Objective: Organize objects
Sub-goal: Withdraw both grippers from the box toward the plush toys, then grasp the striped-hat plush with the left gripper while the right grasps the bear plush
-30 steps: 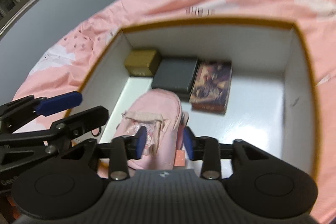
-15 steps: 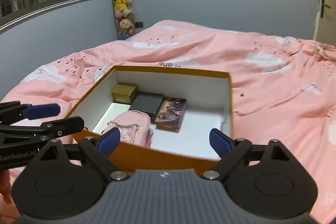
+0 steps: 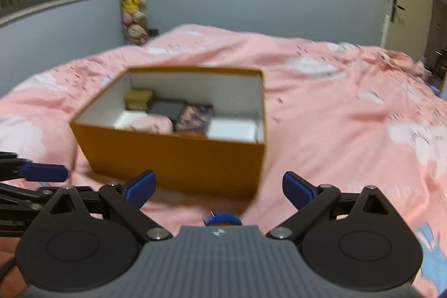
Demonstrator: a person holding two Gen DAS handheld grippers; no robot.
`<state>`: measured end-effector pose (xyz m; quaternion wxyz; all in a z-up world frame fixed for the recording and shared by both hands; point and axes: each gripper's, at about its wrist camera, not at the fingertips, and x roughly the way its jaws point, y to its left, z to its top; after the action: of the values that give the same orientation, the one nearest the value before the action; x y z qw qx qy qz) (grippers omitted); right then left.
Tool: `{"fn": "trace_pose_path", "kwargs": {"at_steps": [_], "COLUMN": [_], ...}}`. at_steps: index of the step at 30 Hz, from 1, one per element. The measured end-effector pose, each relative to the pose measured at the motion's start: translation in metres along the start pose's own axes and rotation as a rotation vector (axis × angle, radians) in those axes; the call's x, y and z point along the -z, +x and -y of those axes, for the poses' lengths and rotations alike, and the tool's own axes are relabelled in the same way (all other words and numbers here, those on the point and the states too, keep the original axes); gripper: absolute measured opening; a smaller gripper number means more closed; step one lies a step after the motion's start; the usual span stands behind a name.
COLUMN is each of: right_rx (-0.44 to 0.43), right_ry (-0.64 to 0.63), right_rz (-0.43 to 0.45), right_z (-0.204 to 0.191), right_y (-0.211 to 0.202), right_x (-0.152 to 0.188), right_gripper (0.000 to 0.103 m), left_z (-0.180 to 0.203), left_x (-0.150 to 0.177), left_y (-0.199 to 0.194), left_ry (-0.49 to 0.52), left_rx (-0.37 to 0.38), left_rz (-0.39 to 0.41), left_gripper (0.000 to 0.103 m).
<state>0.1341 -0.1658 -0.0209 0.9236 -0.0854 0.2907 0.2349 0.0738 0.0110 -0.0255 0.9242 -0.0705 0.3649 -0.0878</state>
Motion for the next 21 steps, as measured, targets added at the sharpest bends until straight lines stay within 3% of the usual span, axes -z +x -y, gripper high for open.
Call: {"fn": "trace_pose_path", "kwargs": {"at_steps": [8,18,21], "right_rx": [0.021,-0.014,-0.03], "right_ry": [0.021,0.046,0.058], "right_rz": [-0.079,-0.117,-0.127], "right_z": [0.007,0.013,0.014], "right_y": [-0.01,-0.008,-0.007], "right_x": [0.032,0.044,0.045], "right_gripper": [0.078,0.072,0.072], "left_z": [0.007,0.021,0.021], "left_x": [0.02,0.036,0.039], "left_y": [0.023,0.051,0.058], "left_ry": [-0.037,-0.005,-0.011], "left_rx": [0.083,0.127,0.115], "left_rz": [-0.171,-0.31,-0.318], "left_gripper": [0.071,0.075,0.075]}}
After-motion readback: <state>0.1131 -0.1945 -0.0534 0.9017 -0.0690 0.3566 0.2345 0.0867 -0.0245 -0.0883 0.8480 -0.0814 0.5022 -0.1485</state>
